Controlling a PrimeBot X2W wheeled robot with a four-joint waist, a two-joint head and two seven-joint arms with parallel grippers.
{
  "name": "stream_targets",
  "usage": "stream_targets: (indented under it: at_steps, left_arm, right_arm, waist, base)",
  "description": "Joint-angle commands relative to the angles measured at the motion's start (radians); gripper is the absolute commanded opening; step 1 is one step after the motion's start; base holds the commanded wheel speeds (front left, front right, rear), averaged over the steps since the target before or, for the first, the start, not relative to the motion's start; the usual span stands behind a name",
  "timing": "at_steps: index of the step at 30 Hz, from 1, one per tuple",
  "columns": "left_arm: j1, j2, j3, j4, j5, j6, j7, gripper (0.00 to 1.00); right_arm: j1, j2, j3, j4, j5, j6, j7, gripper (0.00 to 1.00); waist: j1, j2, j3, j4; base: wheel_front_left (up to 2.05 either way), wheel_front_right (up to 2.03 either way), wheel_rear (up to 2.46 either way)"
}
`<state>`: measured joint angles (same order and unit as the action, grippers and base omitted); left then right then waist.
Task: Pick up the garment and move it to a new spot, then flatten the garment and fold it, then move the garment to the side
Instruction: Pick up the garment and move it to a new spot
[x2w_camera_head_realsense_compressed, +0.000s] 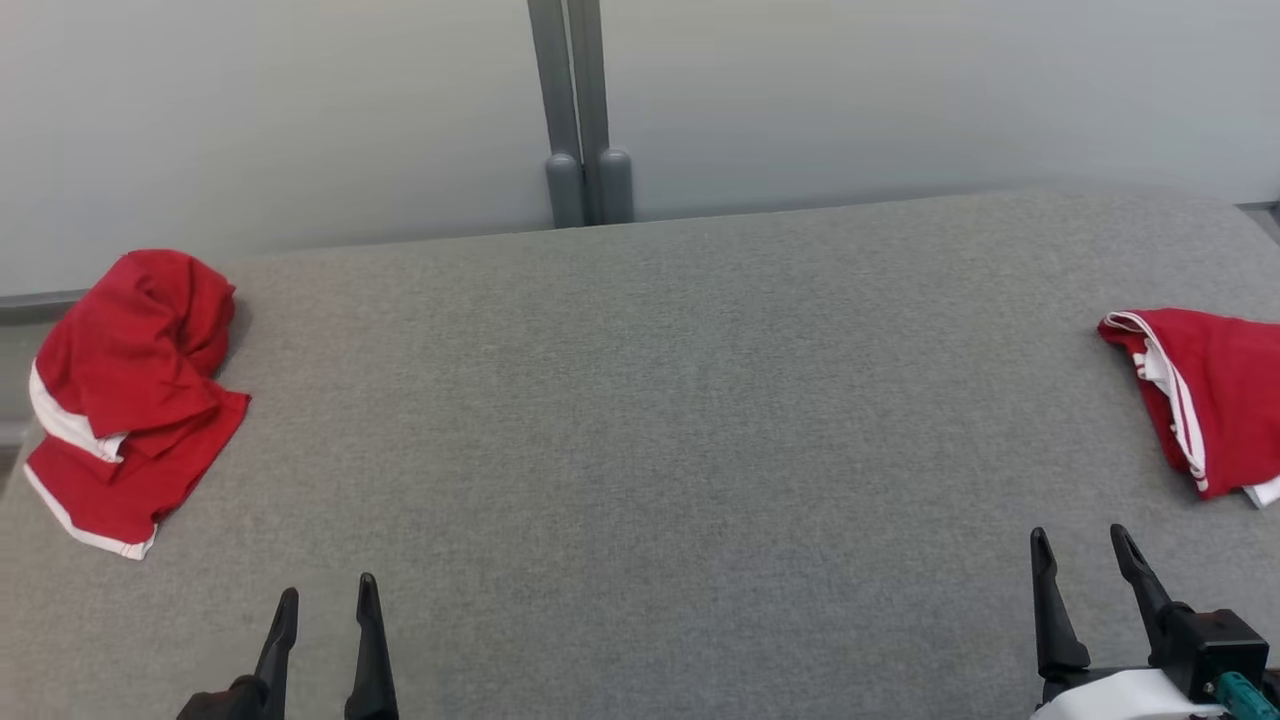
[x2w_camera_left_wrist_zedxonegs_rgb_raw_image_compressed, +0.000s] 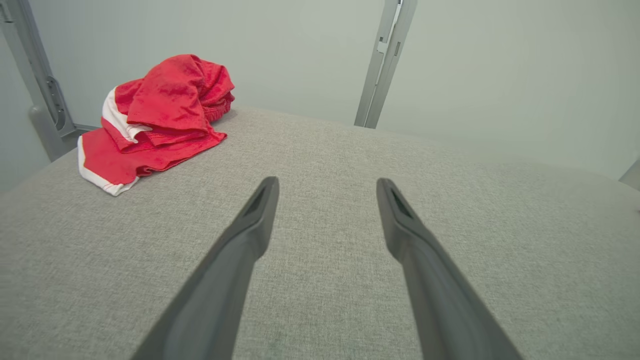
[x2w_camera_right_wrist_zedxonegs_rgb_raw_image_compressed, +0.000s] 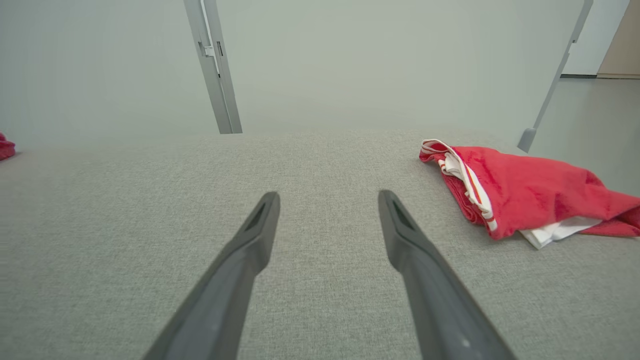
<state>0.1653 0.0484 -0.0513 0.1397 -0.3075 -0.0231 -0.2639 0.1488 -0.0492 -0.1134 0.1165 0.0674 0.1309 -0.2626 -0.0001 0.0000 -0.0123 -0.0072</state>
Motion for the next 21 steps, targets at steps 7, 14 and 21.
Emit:
stream_targets:
  at_steps: [7,14,21]
  left_arm:
    - [0.017,0.004,0.014,-0.001,-0.023,0.016,0.000,1.00]
    - [0.028,0.004,0.036,-0.022,-0.037,0.019,0.000,1.00]
    - [-0.090,0.003,0.020,-0.019,-0.127,-0.008,0.000,1.00]
  right_arm:
    - [-0.025,-0.003,0.098,0.010,0.014,0.000,-0.003,1.00]
    - [-0.039,-0.015,0.134,0.017,0.004,0.000,-0.003,1.00]
    - [-0.072,-0.029,0.125,0.008,0.013,0.000,-0.003,1.00]
  waist:
    - [0.0001,0.0000,0.001,0.251]
    - [0.0001,0.0000,0.017,0.327]
    - [0.0001,0.0000,0.117,0.322]
  base:
    - [0.00,0.00,0.00]
    - [0.00,0.00,0.00]
    - [0.00,0.00,0.00]
